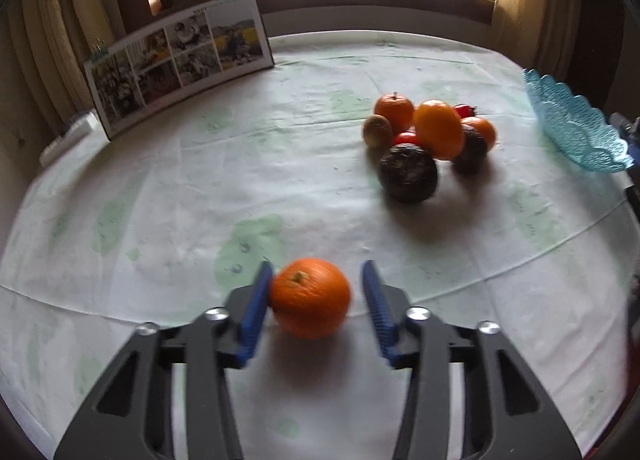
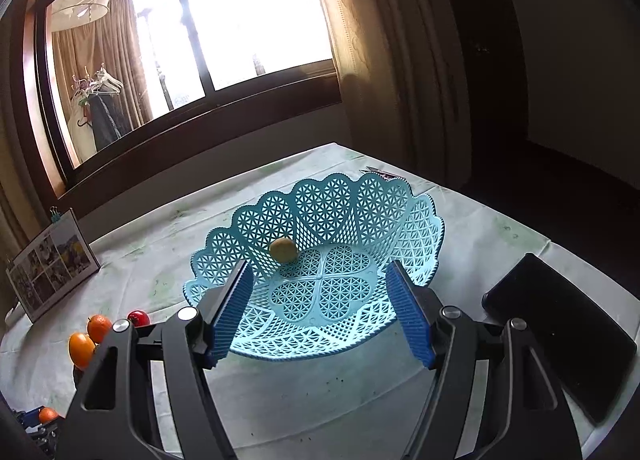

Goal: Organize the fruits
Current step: 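Carry the mandarin to the blue basket and open the left gripper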

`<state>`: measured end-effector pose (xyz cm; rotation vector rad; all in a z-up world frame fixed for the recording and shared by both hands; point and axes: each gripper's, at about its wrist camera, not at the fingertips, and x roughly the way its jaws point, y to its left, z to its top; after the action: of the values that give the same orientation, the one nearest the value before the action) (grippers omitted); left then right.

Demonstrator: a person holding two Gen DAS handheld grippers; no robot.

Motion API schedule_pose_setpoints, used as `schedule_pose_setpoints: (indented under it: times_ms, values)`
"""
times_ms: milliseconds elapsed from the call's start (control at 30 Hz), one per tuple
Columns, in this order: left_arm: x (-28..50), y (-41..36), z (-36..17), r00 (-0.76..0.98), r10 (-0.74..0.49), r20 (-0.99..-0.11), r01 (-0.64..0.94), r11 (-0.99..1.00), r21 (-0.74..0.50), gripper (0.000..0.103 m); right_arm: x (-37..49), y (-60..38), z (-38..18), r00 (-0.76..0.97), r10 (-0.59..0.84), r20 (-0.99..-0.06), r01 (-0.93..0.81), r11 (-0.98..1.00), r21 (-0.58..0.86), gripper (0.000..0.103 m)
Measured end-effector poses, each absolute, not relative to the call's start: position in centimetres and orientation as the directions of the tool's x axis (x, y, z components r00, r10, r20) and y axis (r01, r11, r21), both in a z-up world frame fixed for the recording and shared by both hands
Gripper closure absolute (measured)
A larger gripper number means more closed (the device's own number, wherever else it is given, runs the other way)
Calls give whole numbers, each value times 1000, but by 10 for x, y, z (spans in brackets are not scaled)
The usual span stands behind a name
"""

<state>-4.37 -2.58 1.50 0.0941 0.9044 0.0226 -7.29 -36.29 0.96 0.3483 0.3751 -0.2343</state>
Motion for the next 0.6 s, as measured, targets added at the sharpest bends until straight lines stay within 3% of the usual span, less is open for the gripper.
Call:
schedule_pose_setpoints:
  times_ms: [300, 600]
  values:
    - [-27, -52, 35, 656, 7, -754, 82, 993, 80, 64, -74, -366, 10, 908, -159, -387, 286, 911, 297, 33]
    - [14, -146, 83, 720, -194, -666, 299, 953, 45, 64, -81, -373, 13, 909, -196, -369, 322, 891, 319, 32]
